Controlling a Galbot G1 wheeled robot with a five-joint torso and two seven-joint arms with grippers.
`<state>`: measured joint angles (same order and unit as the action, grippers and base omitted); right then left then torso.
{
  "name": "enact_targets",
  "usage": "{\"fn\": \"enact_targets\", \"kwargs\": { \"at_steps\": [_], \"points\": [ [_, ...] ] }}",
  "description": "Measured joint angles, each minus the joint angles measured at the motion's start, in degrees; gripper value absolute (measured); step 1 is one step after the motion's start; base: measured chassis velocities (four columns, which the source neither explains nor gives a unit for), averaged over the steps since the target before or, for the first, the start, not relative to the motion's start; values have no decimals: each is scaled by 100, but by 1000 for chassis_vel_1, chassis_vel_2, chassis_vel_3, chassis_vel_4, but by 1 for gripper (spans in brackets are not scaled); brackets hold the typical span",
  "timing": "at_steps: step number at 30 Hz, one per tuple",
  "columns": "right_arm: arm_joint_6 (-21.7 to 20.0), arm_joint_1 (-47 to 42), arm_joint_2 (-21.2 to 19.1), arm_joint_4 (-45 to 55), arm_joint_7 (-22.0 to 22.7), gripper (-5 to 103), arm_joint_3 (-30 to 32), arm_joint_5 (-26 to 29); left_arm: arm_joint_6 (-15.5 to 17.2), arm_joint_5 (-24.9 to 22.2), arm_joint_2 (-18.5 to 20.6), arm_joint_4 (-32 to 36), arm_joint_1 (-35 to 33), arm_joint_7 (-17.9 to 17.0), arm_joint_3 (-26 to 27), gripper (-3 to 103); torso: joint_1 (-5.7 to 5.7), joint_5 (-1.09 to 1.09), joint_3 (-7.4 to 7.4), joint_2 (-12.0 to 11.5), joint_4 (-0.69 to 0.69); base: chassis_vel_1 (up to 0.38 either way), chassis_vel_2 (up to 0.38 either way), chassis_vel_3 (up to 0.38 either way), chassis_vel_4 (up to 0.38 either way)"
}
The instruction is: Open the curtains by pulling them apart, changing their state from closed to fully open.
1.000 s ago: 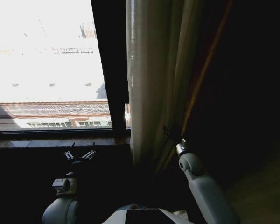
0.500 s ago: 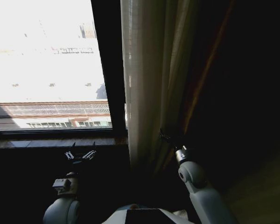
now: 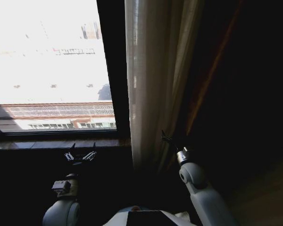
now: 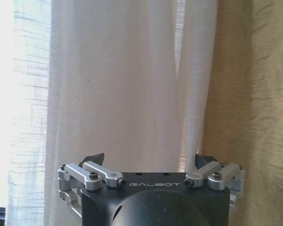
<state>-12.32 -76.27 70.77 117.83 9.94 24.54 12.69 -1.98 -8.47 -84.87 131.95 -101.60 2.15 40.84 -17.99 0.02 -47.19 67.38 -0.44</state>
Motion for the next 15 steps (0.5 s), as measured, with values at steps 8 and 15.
{"fn": "enact_targets", "kwargs": {
  "at_steps": [8,15],
  "points": [
    [15,-5,16,-18,-6,100,12,-37,-6,10,0,-15,-3,0,2,100,0,-1,0,0,0,295,303,-297,-298],
    [144,-34,11,-52,-79,100,3,-156,-9,29,-15,-47,2,0,-23,100,0,-1,0,0,0,303,322,-316,-299]
  ]
}}
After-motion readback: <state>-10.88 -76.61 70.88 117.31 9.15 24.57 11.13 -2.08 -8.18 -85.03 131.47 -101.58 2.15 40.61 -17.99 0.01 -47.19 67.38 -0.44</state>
